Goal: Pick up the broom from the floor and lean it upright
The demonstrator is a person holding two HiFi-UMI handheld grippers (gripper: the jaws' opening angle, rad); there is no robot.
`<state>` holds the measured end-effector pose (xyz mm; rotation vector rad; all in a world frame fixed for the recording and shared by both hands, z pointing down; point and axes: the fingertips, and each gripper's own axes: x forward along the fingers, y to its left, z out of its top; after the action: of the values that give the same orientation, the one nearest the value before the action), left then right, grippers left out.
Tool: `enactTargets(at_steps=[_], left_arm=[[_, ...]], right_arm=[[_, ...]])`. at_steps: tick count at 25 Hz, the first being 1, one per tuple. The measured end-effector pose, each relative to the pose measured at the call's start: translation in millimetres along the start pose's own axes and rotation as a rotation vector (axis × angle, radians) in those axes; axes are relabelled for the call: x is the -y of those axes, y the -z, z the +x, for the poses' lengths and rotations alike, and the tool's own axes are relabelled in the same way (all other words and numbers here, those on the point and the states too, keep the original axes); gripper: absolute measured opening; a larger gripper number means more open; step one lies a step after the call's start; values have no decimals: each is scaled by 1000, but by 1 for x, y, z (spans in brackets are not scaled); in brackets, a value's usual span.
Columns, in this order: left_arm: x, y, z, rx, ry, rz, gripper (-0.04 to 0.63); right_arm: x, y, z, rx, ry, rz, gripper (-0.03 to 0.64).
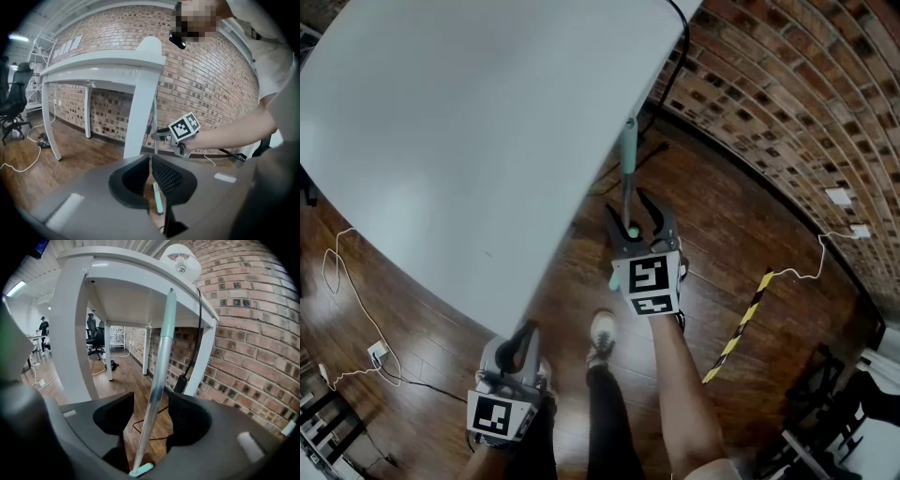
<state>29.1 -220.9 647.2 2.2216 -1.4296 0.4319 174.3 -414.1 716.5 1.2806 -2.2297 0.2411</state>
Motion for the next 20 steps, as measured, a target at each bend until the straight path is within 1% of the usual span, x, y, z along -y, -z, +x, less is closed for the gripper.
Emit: enactTargets(at_steps=[2, 3, 5, 8, 11, 14, 16, 17, 19, 20], left_arm=[[-3, 1, 0, -17, -18, 20, 20], [-3, 2, -1, -35, -29, 17, 20], [-3, 5, -4, -68, -48, -3, 20], [-5, -2, -7, -70, -64, 2, 9], [-8, -15, -11, -53, -72, 30, 5], [-6, -37, -24, -35, -76, 56, 5], [0, -57, -33, -27, -67, 69, 3], [2, -67, -38, -17, -57, 91, 3], [5, -88, -50, 6, -39, 133, 3], [7, -101, -56, 15, -33, 137, 3]], right_arm=[[3, 7, -7, -23, 34, -9, 210], [4, 11, -13, -30, 58, -9, 191], [6, 18, -29, -42, 115, -8, 117], [6, 30, -57, -63, 179, -16, 13], [-1, 38, -80, -85, 175, 6, 11], [-9, 30, -112, -102, 148, 49, 11], [-10, 10, -138, -84, 127, 80, 11], [-10, -3, -151, -63, 121, 89, 11], [-5, -31, -180, -3, 120, 89, 11], [0, -46, -195, 25, 126, 85, 11]])
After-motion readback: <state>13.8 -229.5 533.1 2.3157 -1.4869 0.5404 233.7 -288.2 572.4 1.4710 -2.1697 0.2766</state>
